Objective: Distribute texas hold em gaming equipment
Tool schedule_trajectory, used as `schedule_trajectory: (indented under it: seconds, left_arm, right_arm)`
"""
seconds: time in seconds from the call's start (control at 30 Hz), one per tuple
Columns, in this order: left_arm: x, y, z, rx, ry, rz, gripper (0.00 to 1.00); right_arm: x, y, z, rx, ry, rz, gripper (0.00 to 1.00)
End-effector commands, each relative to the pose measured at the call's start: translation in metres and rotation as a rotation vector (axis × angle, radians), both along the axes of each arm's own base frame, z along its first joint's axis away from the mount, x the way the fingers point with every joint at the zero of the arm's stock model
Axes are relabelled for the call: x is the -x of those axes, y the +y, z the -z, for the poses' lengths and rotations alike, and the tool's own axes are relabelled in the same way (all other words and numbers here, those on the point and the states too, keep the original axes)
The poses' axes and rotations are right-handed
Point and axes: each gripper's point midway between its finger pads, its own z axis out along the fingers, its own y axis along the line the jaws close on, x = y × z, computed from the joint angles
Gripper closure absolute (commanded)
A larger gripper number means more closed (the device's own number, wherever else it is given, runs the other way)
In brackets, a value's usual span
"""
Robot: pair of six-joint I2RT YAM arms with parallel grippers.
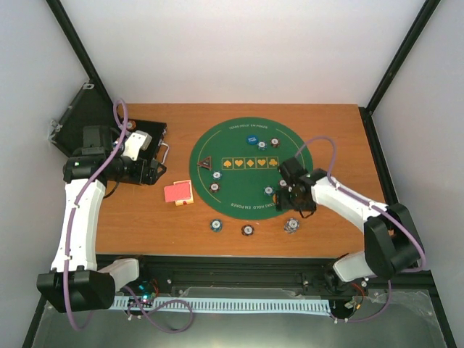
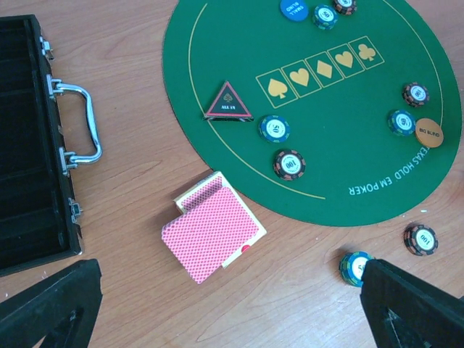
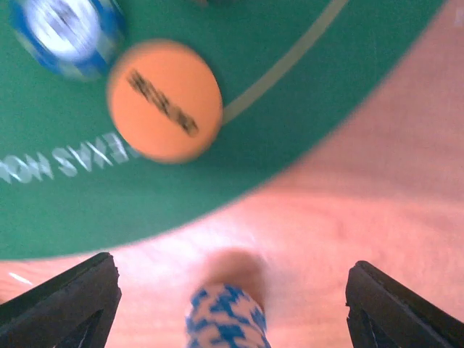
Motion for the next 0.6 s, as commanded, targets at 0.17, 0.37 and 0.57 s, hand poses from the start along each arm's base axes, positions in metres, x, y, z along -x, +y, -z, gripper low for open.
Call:
schedule_trajectory:
  seconds: [0.17,0.37,0.57]
  left_arm:
    - [0.006,-0.004,-0.01,0.022,-0.038,0.013,0.0]
    - [0.005,-0.004,-0.011,0.024,-0.043,0.015,0.0]
    - [0.003,-0.004,-0.013,0.025,-0.042,0.014,0.0]
  right_arm:
    - [0.044,-0.008,0.006,-0.011,0.045,0.074,0.14]
    - [0.058,-0.002,0.02,-0.001,0.083,0.06,0.18]
    - [0.063,-0.001,0.028,0.021,0.092,0.052,0.28]
